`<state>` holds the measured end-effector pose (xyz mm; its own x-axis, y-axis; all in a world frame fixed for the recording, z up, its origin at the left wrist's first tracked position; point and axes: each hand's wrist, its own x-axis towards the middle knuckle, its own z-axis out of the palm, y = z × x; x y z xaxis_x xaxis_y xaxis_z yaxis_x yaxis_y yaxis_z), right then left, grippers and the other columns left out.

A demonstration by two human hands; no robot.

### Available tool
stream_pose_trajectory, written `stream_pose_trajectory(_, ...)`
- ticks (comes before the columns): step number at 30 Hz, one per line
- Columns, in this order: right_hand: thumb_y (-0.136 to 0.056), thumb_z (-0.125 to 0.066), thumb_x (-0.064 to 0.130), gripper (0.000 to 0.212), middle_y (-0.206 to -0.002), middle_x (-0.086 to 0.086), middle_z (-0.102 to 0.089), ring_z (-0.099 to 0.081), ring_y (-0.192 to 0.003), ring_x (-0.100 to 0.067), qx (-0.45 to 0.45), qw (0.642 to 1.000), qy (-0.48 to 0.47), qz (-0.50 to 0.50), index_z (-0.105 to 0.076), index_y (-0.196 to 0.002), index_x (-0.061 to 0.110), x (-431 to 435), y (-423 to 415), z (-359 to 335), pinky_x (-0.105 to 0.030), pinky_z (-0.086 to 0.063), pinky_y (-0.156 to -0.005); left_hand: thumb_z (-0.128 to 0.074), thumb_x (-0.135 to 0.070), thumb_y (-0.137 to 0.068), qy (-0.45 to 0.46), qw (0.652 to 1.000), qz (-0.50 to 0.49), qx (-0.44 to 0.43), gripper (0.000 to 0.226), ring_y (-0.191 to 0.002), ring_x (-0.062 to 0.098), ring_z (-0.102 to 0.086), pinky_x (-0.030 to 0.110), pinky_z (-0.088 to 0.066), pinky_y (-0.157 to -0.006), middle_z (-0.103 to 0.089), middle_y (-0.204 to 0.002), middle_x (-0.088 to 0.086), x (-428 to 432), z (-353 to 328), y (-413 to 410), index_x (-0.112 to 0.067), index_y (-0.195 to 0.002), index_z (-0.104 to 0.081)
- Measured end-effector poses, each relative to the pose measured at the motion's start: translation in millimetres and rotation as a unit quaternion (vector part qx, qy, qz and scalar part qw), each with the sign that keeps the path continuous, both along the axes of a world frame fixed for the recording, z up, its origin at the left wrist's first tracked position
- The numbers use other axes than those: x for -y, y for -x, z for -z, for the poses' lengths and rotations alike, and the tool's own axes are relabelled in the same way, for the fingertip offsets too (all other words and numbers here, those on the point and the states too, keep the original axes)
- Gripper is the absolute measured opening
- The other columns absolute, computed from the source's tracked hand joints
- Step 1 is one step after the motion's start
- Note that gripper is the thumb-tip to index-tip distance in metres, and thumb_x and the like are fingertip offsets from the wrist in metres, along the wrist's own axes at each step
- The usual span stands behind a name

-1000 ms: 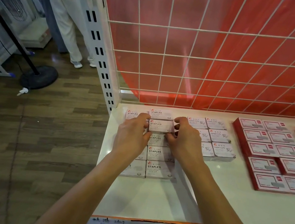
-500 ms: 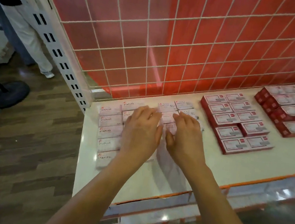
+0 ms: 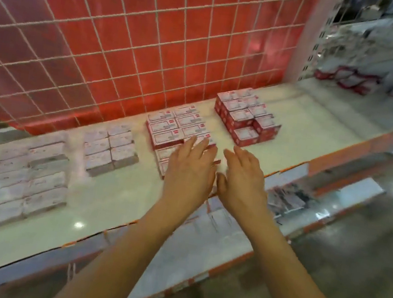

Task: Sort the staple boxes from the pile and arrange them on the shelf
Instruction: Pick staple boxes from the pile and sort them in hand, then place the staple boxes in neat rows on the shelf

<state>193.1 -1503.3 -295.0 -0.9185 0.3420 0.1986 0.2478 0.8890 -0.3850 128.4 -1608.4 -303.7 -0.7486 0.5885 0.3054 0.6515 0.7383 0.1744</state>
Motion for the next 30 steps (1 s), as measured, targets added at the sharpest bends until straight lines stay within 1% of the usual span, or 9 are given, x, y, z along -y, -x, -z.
stream_pose_trajectory(4, -0.086, -0.058, 0.014, 0.05, -0.14, -0.022, -0.044, -0.038, -0.131, -0.038, 0.014, 1.0, -0.022, 0.011, -0.047, -0.133, 0.0, -61.1, -32.5, -5.6, -0.042, -0.025, -0.112, -0.053, -0.029, -0.095, 0.008, 1.0, 0.028, 0.008, 0.042, -0.139, 0.031, -0.033, 0.047, -0.031, -0.11, -0.046, -0.145, 0.007, -64.5, -2.6, -30.6, -0.018, -0.135, -0.051)
stream_pose_trajectory(6, -0.091, -0.052, 0.017, 0.052, -0.147, -0.018, -0.035, -0.029, -0.137, -0.033, 0.014, 1.0, -0.019, 0.02, -0.039, -0.14, 0.004, -86.7, -45.9, -7.3, -0.037, -0.016, -0.114, -0.053, -0.029, -0.095, 0.012, 0.999, 0.049, 0.007, 0.041, -0.138, 0.031, -0.034, 0.046, -0.032, -0.108, -0.046, -0.145, 0.007, -93.4, -4.3, -38.6, -0.018, -0.135, -0.051)
stream_pose_trajectory(7, -0.092, -0.051, 0.018, 0.052, -0.149, -0.016, -0.033, -0.028, -0.137, -0.032, 0.013, 0.999, -0.016, 0.029, -0.037, -0.141, 0.007, -98.7, -51.8, -7.3, -0.036, -0.016, -0.114, -0.053, -0.029, -0.095, 0.01, 0.998, 0.058, 0.01, 0.041, -0.138, 0.031, -0.035, 0.047, -0.034, -0.107, -0.047, -0.144, 0.008, -107.4, -4.7, -41.0, -0.018, -0.134, -0.052)
stream_pose_trajectory(9, -0.092, -0.051, 0.02, 0.053, -0.149, -0.015, -0.034, -0.03, -0.136, -0.031, 0.011, 0.998, -0.005, 0.054, -0.037, -0.142, 0.008, -120.1, -61.6, -6.2, -0.037, -0.019, -0.112, -0.054, -0.029, -0.094, 0.008, 0.997, 0.077, 0.014, 0.04, -0.136, 0.033, -0.036, 0.047, -0.035, -0.105, -0.048, -0.143, 0.008, -132.5, -5.9, -44.7, -0.018, -0.133, -0.053)
stream_pose_trajectory(12, -0.091, -0.053, 0.018, 0.052, -0.145, -0.017, -0.039, -0.034, -0.133, -0.032, 0.01, 0.996, 0.005, 0.083, -0.04, -0.14, 0.005, -150.5, -70.0, -4.0, -0.038, -0.024, -0.11, -0.049, -0.029, -0.097, 0.022, 0.994, 0.108, 0.023, 0.042, -0.139, 0.032, -0.031, 0.045, -0.029, -0.109, -0.043, -0.147, 0.008, -167.1, -7.8, -49.1, -0.018, -0.137, -0.049)
stream_pose_trajectory(15, -0.093, -0.051, 0.02, 0.051, -0.142, -0.013, -0.043, -0.035, -0.131, -0.029, 0.007, 0.994, 0.004, 0.106, -0.039, -0.14, 0.006, -183.3, -71.5, 0.3, -0.035, -0.025, -0.107, -0.043, -0.03, -0.099, 0.044, 0.99, 0.128, 0.038, 0.044, -0.144, 0.029, -0.022, 0.041, -0.023, -0.112, -0.036, -0.152, 0.006, -203.3, -8.6, -47.3, -0.02, -0.142, -0.041)
stream_pose_trajectory(18, -0.095, -0.047, 0.023, 0.048, -0.14, -0.01, -0.044, -0.036, -0.129, -0.027, 0.005, 0.992, 0.002, 0.123, -0.039, -0.14, 0.008, -220.8, -67.5, 3.4, -0.033, -0.026, -0.105, -0.04, -0.034, -0.101, 0.054, 0.987, 0.143, 0.054, 0.046, -0.144, 0.026, -0.02, 0.04, -0.022, -0.113, -0.032, -0.153, 0.003, -243.5, -9.4, -39.8, -0.022, -0.144, -0.036)
stream_pose_trajectory(26, -0.09, -0.051, 0.017, 0.046, -0.132, -0.016, -0.049, -0.045, -0.12, -0.035, 0.019, 0.988, 0.03, 0.153, -0.046, -0.134, 0.004, -336.0, -33.1, 7.6, -0.039, -0.033, -0.101, -0.05, -0.036, -0.094, 0.045, 0.98, 0.178, 0.074, 0.051, -0.132, 0.026, -0.037, 0.039, -0.034, -0.104, -0.044, -0.144, 0.002, -365.1, -11.8, 1.7, -0.021, -0.141, -0.041)
stream_pose_trajectory(30, -0.087, -0.056, 0.02, 0.052, -0.133, -0.015, -0.047, -0.044, -0.121, -0.035, 0.024, 0.985, 0.047, 0.162, -0.044, -0.135, 0.005, -383.6, -12.8, 11.0, -0.04, -0.035, -0.1, -0.054, -0.033, -0.092, 0.026, 0.978, 0.193, 0.077, 0.05, -0.125, 0.033, -0.045, 0.042, -0.04, -0.098, -0.051, -0.138, 0.01, -410.5, -13.4, 22.1, -0.014, -0.138, -0.047)
